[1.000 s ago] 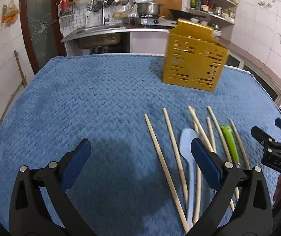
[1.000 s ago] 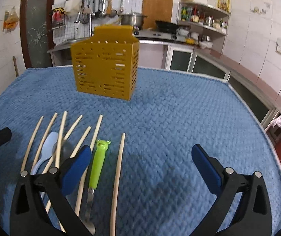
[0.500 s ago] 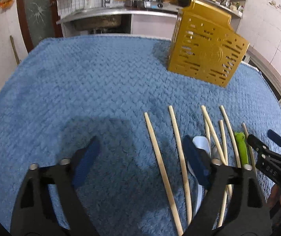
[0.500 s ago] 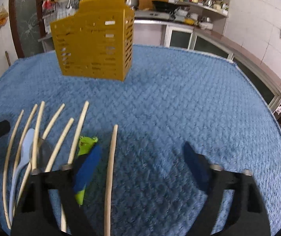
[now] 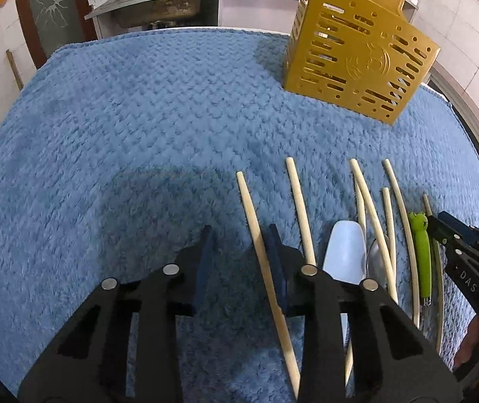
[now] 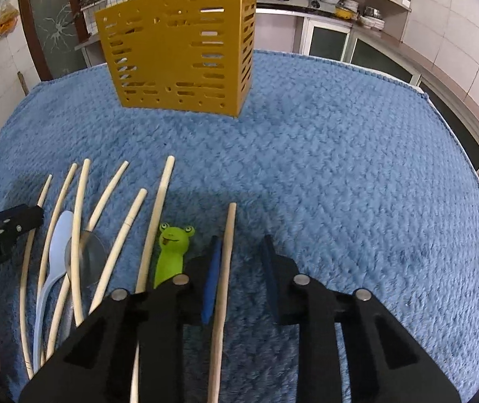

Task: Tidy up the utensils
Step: 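Lower the left tool and grasp a wooden chopstick while the right tool grasps another chopstick, then lift both held chopsticks upright and carry them toward the yellow caddy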

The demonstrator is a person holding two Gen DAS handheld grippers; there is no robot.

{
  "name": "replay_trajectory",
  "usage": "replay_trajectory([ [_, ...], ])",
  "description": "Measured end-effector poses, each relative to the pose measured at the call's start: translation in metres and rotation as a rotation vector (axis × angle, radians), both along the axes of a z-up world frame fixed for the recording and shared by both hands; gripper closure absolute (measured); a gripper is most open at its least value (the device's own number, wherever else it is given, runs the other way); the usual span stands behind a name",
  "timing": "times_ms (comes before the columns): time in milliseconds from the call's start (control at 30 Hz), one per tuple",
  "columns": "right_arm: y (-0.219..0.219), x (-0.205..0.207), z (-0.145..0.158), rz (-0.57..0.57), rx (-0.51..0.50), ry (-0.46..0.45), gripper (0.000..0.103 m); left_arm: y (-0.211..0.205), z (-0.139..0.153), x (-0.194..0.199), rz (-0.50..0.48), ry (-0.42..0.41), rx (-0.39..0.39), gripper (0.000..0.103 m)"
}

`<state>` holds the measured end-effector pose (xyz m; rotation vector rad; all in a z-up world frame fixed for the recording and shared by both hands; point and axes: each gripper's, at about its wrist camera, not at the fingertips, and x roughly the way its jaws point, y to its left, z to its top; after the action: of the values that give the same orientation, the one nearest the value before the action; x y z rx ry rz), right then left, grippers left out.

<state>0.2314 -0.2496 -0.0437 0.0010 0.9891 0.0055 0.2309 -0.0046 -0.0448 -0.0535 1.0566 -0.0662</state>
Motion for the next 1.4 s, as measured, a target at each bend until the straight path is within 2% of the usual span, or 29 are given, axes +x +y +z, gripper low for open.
replay_trajectory([
  [233, 0.001, 0.006, 0.001, -0.001, 0.012, 0.017, 0.078, -0.01, 0.0, 0.011, -0.014, 0.022, 0.04, 0.075],
  [333, 0.0, 0.009, 0.001, -0.001, 0.023, 0.022, 0.078, -0.013, 0.0, 0.014, -0.025, 0.012, 0.052, 0.078],
  [400, -0.001, 0.01, 0.001, -0.005, 0.033, 0.022, 0.079, -0.016, 0.0, 0.014, -0.041, 0.0, 0.059, 0.087],
  [667, -0.007, 0.009, 0.0, -0.024, 0.071, -0.022, 0.085, -0.014, 0.0, 0.013, -0.057, -0.029, 0.025, 0.095],
  [767, -0.011, 0.01, -0.001, -0.031, 0.096, -0.035, 0.089, -0.011, 0.0, 0.014, -0.065, -0.036, 0.004, 0.096],
  [1000, -0.022, 0.01, -0.002, -0.031, 0.15, -0.043, 0.093, -0.012, -0.001, 0.017, -0.078, -0.046, 0.013, 0.096],
  [1400, -0.032, 0.005, 0.0, -0.032, 0.196, -0.062, 0.098, 0.002, 0.006, 0.013, -0.067, -0.076, -0.046, 0.096],
])
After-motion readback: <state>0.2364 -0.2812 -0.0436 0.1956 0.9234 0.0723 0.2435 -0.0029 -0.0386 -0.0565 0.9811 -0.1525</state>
